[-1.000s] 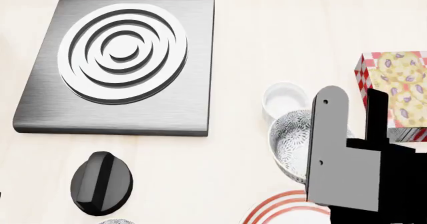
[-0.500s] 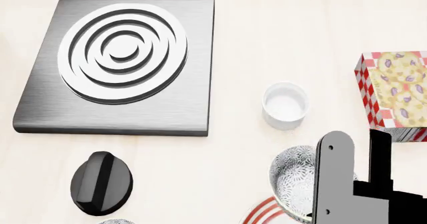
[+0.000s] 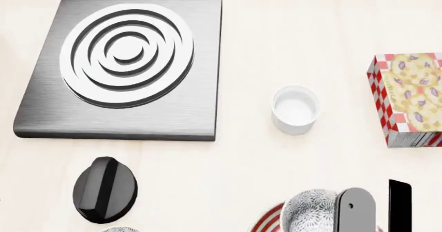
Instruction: Pick the akita bowl on the ramekin and place it on the plate.
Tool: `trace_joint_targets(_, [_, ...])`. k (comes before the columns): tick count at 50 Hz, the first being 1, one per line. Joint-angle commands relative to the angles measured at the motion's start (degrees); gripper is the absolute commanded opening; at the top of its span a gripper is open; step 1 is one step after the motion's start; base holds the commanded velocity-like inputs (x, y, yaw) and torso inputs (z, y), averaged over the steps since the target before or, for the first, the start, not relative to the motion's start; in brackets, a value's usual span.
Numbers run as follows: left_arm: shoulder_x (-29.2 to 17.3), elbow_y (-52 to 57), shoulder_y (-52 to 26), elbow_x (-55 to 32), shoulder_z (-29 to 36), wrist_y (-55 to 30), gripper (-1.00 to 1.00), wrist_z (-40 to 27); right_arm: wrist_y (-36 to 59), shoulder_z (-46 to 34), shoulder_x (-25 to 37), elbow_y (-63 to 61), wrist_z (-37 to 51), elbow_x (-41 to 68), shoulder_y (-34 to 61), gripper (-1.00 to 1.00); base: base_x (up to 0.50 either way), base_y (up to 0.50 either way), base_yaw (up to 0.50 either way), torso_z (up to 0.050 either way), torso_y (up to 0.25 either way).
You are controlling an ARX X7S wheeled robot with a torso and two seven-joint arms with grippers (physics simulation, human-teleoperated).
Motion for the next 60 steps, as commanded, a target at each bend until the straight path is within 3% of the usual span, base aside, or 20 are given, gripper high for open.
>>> trace_joint_targets(1, [-0.30, 0.12, 0.09, -0.16, -0.26, 0.08, 1.00, -0.28, -4.87, -1.15, 5.76, -1.97, 5.22, 2.76, -3.13, -1.00, 0.00, 0.00, 0.00, 0.000, 0.000])
trace_joint_targets(9, [-0.04, -0.07, -0.01, 0.08, 0.04, 0.07, 1.00, -0.08, -6.30, -1.84, 8.12, -2.57, 7.09, 4.03, -4.23, -1.00, 0.00, 0.00, 0.00, 0.000, 0.000])
trace_joint_targets(33, [-0.06, 0.10, -0.08, 0.23, 0.27, -0.10, 1.00, -0.25, -10.32, -4.20, 7.64, -0.30, 11.32, 2.85, -7.49, -1.00, 0.00, 0.00, 0.00, 0.000, 0.000])
trace_joint_targets(60, [-0.40, 0.21, 0.10, 0.04, 0.03, 0.33, 1.00, -0.36, -9.24, -3.98, 4.04, 4.38, 11.69, 0.86, -7.89, -1.00, 0.00, 0.00, 0.00, 0.000, 0.000])
